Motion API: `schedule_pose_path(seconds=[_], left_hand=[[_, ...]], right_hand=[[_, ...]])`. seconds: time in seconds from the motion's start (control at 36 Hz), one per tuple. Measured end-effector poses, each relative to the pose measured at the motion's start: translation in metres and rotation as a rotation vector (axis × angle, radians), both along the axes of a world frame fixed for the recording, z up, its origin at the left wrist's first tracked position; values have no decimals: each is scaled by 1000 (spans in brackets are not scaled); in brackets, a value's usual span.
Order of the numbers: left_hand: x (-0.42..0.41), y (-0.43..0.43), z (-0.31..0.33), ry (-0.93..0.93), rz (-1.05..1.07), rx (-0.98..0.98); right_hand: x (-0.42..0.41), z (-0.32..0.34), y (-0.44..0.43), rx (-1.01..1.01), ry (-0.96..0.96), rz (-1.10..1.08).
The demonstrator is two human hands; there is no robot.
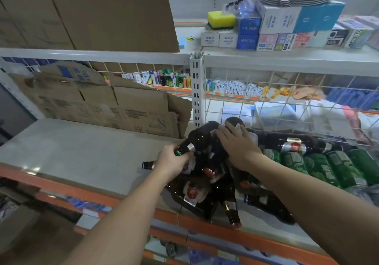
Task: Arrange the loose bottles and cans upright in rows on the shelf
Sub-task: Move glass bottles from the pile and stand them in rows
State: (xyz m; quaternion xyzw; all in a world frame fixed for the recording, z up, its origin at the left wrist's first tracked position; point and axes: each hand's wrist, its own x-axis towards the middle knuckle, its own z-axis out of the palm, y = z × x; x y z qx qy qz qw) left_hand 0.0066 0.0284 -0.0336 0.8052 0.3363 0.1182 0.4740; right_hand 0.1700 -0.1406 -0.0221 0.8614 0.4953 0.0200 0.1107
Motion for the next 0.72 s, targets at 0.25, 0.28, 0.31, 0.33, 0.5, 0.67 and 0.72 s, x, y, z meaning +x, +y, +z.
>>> schedule_pose_path(seconds=[0.25, 0.28, 0.31, 0.33, 0.5, 0.67, 0.72], left_hand=[[39, -20, 20, -317, 142, -205], [47, -24, 21, -323, 150, -216], [54, -29, 22, -337, 154, -228], [60, -34, 23, -343, 157, -249], [99, -42, 14, -387, 213, -247], [110, -31, -1, -352, 263, -303], [110, -32, 1, -351, 269, -344]], right_hand=[[-17, 38, -12, 1085, 680, -454], [-19, 45, -13, 1196, 772, -520], [-19, 52, -16, 1295, 860, -584], [-18, 57, -20, 1381, 932, -643], [-8, 57, -41, 1611, 1243, -890], [-9, 54, -49, 1625, 1403, -925], [-10, 54, -47, 1630, 1446, -930]])
